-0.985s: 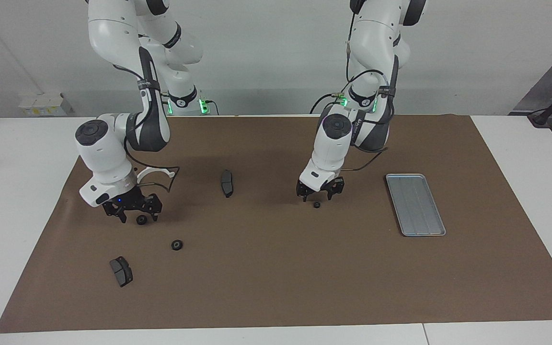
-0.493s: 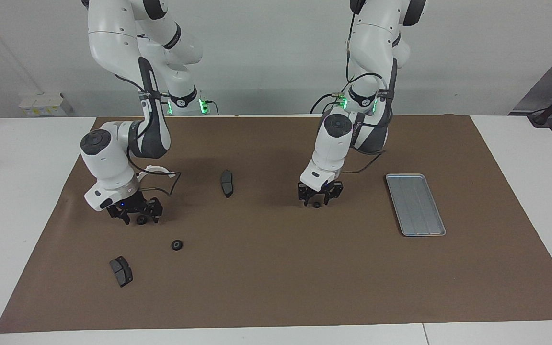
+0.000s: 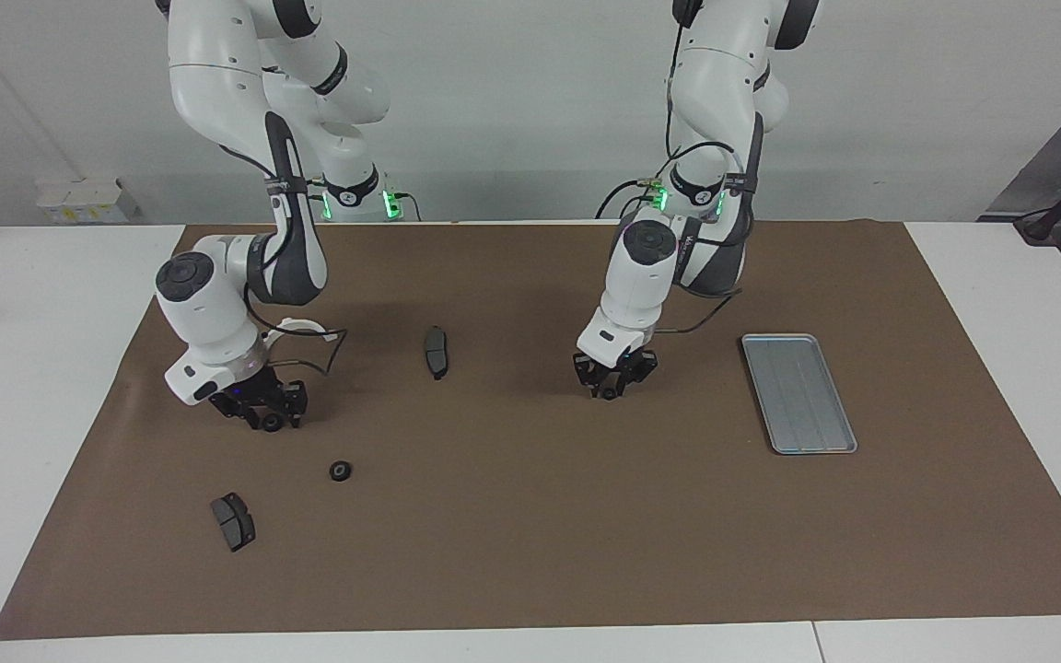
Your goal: Pick bearing gear from pile to tray
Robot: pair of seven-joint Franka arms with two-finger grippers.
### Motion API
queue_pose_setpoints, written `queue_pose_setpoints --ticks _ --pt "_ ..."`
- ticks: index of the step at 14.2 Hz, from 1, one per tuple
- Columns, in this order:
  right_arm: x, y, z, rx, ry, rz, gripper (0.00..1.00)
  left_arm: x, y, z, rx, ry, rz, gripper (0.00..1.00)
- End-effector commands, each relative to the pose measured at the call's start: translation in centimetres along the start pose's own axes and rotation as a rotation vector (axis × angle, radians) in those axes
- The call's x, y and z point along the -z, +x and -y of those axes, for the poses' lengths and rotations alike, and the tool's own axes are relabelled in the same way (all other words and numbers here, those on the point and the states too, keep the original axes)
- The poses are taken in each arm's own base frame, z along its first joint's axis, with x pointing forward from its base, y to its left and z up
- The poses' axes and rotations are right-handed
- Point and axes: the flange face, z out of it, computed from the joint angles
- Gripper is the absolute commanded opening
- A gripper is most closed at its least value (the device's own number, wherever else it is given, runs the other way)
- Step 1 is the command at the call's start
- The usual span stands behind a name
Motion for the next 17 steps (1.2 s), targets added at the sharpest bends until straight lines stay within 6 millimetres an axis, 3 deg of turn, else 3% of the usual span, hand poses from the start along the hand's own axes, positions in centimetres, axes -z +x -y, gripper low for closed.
queue_pose_setpoints --ticks 1,2,3,6,8,12,14,16,17 --pt "0.2 -0.5 -0.9 0.015 0.015 -0.004 0.36 -0.4 -0.4 0.1 -0.012 0.006 -0.016 0.36" --pt "0.3 -0.5 -0.9 0.013 0.014 -0.005 0.15 -0.4 -0.4 0.1 -0.012 0.007 -0.016 0.35" --pt "0.8 -0.3 -0.7 0.009 0.015 -0.013 0.00 -0.5 -0.4 0.1 -0.012 0.006 -0.018 0.34" --pt "2.9 0.1 0.3 0.005 0.031 -0.033 0.00 -0.5 -0.4 0.2 -0.010 0.004 -0.022 0.29" --pt "5.0 0.8 2.7 0.024 0.047 -0.063 0.00 -0.6 -0.4 0.2 -0.010 0.004 -0.020 0.23" --pt "8.2 2.0 9.7 -0.013 0.068 -0.069 0.00 -1.0 -0.5 0.2 -0.010 0.009 -0.013 0.05" --pt "9.5 2.6 13.2 -0.042 0.080 -0.075 0.00 -0.8 -0.1 0.5 -0.005 0.012 -0.009 0.02" --pt "10.0 2.4 16.7 -0.067 0.084 -0.081 0.00 0.7 1.4 0.7 0.011 0.009 -0.018 0.00" --pt "10.3 2.2 18.2 -0.091 0.089 -0.083 0.00 2.2 3.3 1.9 0.039 0.016 -0.015 0.00"
